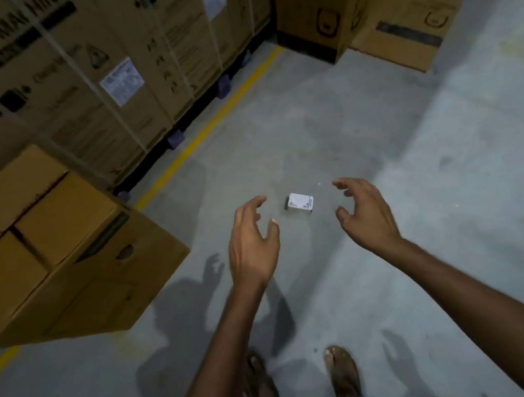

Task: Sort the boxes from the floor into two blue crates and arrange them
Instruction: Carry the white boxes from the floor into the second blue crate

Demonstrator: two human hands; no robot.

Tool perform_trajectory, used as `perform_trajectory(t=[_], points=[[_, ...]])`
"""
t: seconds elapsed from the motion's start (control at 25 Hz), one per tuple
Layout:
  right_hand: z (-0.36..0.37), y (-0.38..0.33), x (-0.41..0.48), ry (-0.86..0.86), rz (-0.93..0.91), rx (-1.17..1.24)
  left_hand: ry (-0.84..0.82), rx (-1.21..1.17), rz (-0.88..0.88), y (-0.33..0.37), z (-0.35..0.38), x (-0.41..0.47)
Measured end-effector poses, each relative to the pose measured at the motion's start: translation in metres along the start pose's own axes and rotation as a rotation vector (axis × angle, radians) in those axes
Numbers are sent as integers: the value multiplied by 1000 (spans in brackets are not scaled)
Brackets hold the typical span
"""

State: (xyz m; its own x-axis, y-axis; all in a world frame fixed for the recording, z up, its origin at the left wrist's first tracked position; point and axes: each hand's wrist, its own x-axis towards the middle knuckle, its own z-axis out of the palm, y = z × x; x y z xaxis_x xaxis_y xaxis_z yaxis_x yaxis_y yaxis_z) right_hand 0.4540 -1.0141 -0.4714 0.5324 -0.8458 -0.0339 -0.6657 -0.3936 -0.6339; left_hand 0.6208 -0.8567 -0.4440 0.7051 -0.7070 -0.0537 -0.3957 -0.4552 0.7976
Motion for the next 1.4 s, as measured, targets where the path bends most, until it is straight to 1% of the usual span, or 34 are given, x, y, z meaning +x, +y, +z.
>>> perform_trajectory(t=[0.08, 0.2, 0.28, 0.44, 0.56, 0.72, 0.8, 0.96, 1.08, 1.28, 1.36, 1.4], points=[[40, 15, 18, 25, 55, -17, -69, -52, -14, -34, 23, 31], [114, 44, 48, 53, 99, -65, -194, -52, 28, -91, 67, 77], [167, 72, 68, 51, 101, -96, -258, -25, 36, -133, 101, 104], [285, 155, 120, 11, 103, -152, -364, 6, 7, -236, 196, 154], [355, 222, 157, -42, 114, -248, -393, 33, 46, -305, 272, 182], [420, 289, 204, -136, 65, -405, -391, 67, 86, -373, 347, 217], [448, 317, 228, -168, 41, -461, -365, 110, 112, -402, 372, 238], [497, 364, 274, -227, 62, -573, -362, 129, 152, -450, 410, 269], [519, 381, 295, -213, 94, -545, -393, 109, 166, -473, 433, 279], [525, 380, 290, -115, 155, -402, -446, 70, 140, -478, 431, 269], [512, 366, 271, -20, 132, -280, -405, 10, 97, -466, 418, 269], [502, 354, 260, 60, 77, -229, -369, -40, 47, -454, 409, 270]])
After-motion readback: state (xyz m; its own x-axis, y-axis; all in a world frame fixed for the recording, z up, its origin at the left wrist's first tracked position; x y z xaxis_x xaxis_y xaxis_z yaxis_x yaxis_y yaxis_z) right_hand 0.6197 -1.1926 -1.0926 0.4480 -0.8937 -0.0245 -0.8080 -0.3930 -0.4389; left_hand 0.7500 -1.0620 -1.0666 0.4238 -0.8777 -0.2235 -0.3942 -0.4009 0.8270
